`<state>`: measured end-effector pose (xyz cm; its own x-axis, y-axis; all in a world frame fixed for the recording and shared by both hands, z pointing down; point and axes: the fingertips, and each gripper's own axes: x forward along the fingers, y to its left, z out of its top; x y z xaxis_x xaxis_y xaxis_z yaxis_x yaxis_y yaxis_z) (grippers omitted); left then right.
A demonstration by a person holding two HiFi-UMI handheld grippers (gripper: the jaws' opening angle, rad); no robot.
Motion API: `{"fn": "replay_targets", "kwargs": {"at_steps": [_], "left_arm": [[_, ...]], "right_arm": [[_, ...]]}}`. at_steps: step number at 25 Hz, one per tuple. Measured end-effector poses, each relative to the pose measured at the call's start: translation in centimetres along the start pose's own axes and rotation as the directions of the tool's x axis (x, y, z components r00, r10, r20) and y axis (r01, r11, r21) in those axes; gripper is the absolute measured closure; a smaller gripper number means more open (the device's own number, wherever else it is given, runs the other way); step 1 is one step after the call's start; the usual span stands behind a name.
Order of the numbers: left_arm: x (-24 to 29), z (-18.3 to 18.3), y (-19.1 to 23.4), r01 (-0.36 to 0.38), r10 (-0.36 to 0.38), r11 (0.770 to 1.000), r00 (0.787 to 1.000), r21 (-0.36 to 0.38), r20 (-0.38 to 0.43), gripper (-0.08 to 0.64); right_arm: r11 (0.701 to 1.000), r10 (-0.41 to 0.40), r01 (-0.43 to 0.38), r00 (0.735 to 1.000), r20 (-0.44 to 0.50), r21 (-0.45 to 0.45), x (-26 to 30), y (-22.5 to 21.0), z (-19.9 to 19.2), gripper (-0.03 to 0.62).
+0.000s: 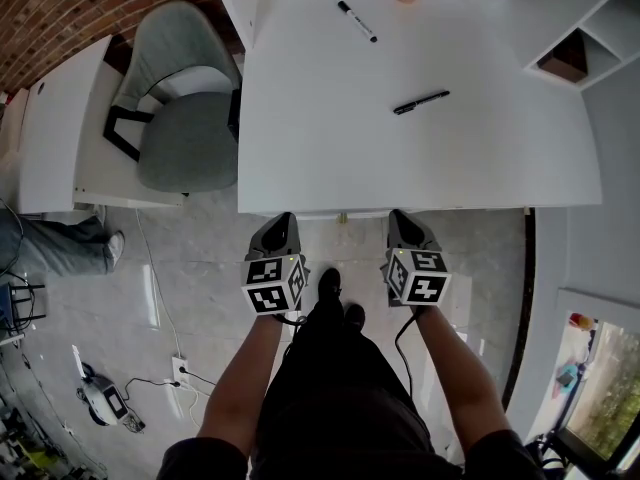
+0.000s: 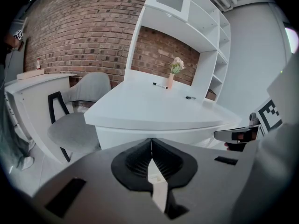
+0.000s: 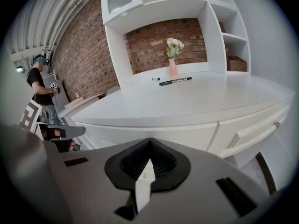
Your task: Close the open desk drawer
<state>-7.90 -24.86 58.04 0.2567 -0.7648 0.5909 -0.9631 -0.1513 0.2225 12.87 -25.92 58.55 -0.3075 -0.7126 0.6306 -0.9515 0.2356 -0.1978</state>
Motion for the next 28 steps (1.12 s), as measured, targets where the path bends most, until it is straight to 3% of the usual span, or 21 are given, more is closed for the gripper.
{"fn": "replay_targets", "kwargs": {"at_steps": [8,16,28], "left_arm": [[0.2,0.1,0.0,-0.002,0.002,0.999,1.0,-0.032,0.008,0.551],[-1.4,0.7,-0.5,-0.001,0.002,0.999,0.999,-0.039,0.034,0.549],[-8.5,4.0,-4.2,0.026,-0.033,0.999,0.981,0.037,0.191,0.551]], "right_arm": [[1.0,0.012,-0.012,1.0,0.0,-0.025,0.1,-0.2,0.2,0.588],[0.999,0.023,-0.021,0.998,0.062,-0.037,-2.5,0.6,0.9,0.588],[0.996,0.079,-0.068,0.973,0.216,-0.057,-10.4,2.2,3.7,0.588]]}}
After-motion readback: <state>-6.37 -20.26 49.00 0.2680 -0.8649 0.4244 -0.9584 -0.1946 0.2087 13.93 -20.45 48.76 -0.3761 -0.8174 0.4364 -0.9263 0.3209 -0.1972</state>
